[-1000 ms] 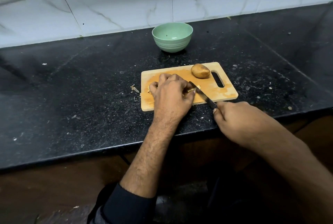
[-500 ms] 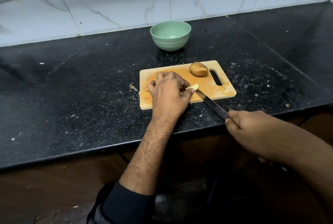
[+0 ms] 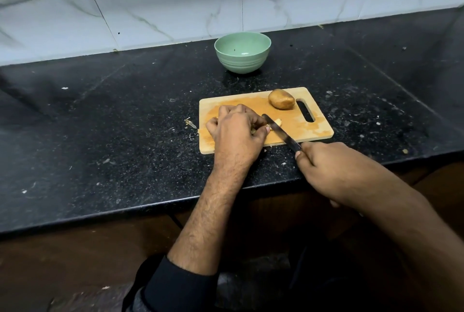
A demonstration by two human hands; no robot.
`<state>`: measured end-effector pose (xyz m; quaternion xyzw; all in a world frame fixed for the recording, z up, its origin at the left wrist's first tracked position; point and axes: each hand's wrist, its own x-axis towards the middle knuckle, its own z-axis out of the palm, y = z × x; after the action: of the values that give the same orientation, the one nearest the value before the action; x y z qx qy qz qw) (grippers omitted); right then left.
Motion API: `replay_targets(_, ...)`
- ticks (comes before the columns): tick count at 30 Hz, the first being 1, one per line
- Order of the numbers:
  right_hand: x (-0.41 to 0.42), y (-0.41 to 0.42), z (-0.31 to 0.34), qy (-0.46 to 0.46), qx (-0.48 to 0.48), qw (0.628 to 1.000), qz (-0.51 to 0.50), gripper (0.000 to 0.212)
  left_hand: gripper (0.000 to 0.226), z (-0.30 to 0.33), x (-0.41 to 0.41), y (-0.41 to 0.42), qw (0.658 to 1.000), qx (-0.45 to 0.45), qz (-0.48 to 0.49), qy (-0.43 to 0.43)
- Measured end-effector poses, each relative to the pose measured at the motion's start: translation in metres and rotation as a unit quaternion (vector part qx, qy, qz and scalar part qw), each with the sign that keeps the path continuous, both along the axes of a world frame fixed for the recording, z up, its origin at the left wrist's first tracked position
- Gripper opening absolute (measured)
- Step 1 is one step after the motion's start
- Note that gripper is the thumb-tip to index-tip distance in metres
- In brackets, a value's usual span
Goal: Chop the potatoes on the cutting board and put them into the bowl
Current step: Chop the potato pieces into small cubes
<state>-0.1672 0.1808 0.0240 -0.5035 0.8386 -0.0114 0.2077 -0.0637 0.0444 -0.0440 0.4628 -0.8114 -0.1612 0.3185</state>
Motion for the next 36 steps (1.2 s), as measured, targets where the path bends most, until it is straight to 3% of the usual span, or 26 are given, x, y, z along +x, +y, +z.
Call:
replay_targets(9, -0.001, -0.014, 0.003, -0.028, 0.052, 0.998, 0.011, 0.025, 0.008, 0.000, -0.001, -0.001, 1.000, 0.016, -0.003, 0.005)
replay_targets(15, -0.007, 0.018, 0.007, -0.051, 0.068, 0.996, 0.013, 0.026, 0.009, 0.001, 0.000, 0.000, 1.000, 0.014, 0.011, 0.013)
replay_targets(23, -0.009, 0.034, 0.000, -0.068, -0.036, 0.997, -0.030, 0.032, 0.007, 0.000, 0.005, -0.001, 0.999, 0.018, 0.028, 0.042)
replay_targets(29, -0.009, 0.025, -0.006, -0.043, -0.018, 0.998, -0.043, 0.031, 0.029, -0.001, 0.005, -0.002, 0.994, 0.021, 0.049, 0.094)
replay_targets(36, -0.004, 0.017, -0.009, 0.016, 0.001, 0.999, -0.049, 0.032, 0.025, -0.001, 0.004, -0.001, 0.996, -0.004, 0.065, 0.064)
